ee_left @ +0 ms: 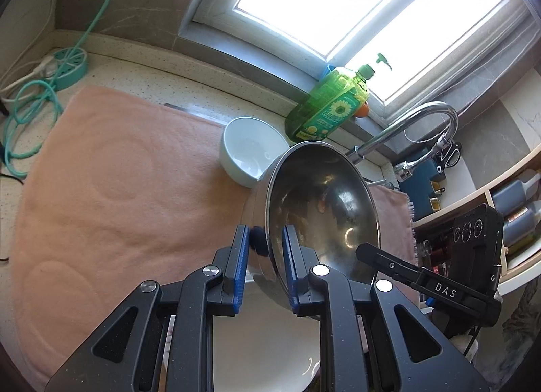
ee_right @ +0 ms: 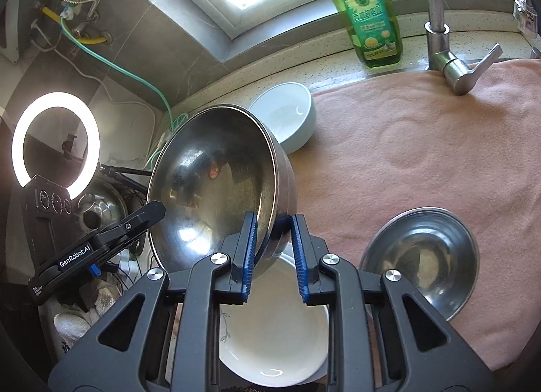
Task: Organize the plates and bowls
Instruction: 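Carry the large steel bowl beside the plate stack, lower it, open grippers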
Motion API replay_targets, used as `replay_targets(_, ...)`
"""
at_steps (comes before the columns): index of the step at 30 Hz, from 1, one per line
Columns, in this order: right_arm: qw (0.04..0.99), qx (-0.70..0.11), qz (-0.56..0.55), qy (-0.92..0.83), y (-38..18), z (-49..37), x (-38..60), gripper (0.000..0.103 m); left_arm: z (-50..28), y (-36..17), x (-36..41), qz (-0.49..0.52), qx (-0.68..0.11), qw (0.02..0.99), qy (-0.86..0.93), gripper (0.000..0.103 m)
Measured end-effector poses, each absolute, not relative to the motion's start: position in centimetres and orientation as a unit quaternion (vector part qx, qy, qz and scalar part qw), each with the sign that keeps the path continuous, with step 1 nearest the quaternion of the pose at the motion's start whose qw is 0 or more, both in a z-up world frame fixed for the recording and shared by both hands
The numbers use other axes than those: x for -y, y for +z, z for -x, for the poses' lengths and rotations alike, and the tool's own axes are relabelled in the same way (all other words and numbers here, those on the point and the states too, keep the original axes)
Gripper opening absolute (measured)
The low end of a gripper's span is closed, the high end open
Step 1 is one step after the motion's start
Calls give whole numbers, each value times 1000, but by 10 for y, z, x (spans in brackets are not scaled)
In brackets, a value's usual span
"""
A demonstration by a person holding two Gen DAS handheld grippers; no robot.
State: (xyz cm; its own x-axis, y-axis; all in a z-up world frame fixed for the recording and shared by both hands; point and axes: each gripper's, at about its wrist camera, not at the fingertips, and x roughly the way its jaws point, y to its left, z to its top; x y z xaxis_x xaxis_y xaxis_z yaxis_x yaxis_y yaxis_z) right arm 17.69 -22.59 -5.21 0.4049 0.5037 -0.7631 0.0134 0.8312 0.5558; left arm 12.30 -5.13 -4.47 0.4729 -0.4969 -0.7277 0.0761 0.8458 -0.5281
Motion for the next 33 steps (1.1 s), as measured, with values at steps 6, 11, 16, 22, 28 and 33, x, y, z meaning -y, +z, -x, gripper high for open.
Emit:
replay_targets(6,793,-532,-237,179,-55,-175,188,21,-102,-46,16,234,-477,834,-146,17)
replay_targets(11,786,-542,-221,200,-60,-175,153,21,-89,-49,-13,252,-473,836,-121,17)
replay_targets(16,776,-554,-211,217,-71,-173,123,21,-77,-54,-39,264,-469,837,-94,17)
replay_targets(22,763,-571,-195,232,-87,-172,91,21,-62,-73,-68,285,-479,827,-67,17)
replay_targets(28,755,-585,-169,242,-97,-169,65,21,-50,-87,-90,298,-488,819,-45,17)
replay_targets(33,750,-595,-153,246,-104,-169,50,21,-41,-98,-103,306,-496,812,-33,17)
